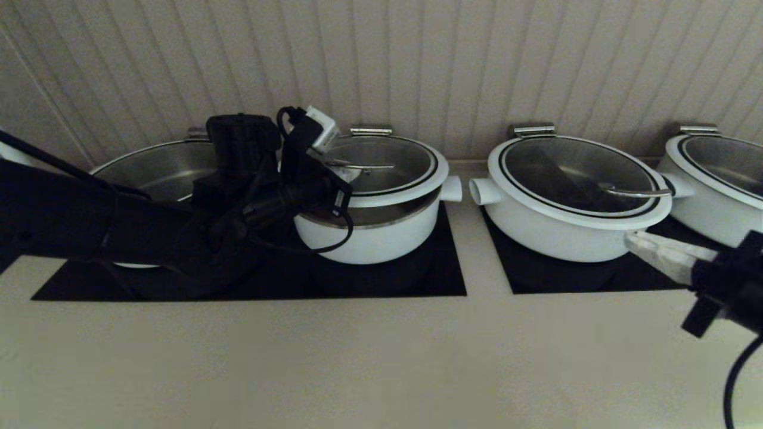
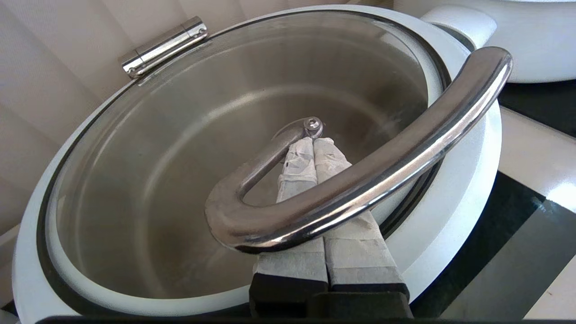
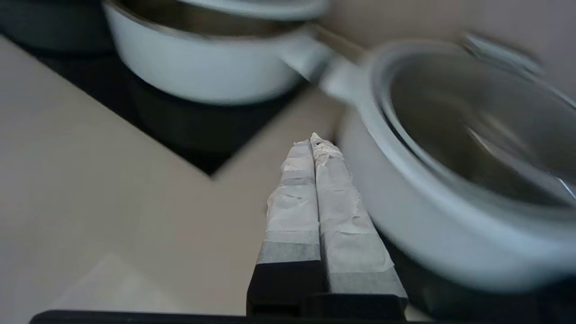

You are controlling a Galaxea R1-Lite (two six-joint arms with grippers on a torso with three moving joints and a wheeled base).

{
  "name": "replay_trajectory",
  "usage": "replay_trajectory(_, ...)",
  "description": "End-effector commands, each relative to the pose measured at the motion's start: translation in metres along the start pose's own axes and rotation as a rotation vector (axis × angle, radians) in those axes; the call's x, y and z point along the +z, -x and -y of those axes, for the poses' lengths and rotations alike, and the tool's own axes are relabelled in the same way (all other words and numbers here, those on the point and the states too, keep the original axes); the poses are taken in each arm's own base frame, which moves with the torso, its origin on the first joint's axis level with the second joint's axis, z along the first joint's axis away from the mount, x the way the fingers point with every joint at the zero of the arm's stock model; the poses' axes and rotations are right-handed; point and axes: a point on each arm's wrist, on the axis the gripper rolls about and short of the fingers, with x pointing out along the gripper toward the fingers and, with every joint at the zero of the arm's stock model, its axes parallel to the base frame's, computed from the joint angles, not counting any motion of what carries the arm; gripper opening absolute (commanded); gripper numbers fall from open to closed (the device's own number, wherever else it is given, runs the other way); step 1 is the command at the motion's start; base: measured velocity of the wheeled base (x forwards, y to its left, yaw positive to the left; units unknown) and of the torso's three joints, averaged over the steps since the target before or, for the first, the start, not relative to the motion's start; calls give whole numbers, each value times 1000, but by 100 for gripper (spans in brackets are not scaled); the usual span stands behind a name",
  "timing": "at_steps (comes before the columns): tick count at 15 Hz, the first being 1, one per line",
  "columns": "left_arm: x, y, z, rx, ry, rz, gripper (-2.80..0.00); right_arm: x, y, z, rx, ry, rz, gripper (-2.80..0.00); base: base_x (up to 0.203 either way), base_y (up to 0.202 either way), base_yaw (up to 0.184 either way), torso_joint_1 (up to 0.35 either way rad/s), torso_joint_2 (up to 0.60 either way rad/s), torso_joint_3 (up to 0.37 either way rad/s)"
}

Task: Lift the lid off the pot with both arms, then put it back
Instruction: Hold the pot lid with the right arm

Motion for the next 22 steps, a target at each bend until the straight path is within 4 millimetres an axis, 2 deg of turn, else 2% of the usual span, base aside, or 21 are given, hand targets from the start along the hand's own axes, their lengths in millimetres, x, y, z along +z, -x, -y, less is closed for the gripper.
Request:
replay_trajectory(1,-1,-1,0,0,-1,-1,-280,-21,-47,-6,113,-18,-25,-280,0,0,0,0,0,0)
replay_trajectory(4,2,-2,-2,5,-2,10,-280,-10,-82,-15,192,-28,44,-280,0,0,0,0,0,0)
replay_trajectory(9,8,-5,-4,11,-7,31,-280,-4,-126,-33,281,-27,89,-280,0,0,0,0,0,0)
replay_trajectory(12,8,-5,-4,12,-7,32,-280,-7,-149,-42,296,-7,138,-280,0,0,0,0,0,0)
replay_trajectory(14,8,-5,-4,11,-7,33,-280,-9,-156,-48,306,-4,156,-280,0,0,0,0,0,0)
replay_trajectory(22,9,-5,-4,11,-8,34,-280,-11,-158,-53,325,-7,152,-280,0,0,0,0,0,0)
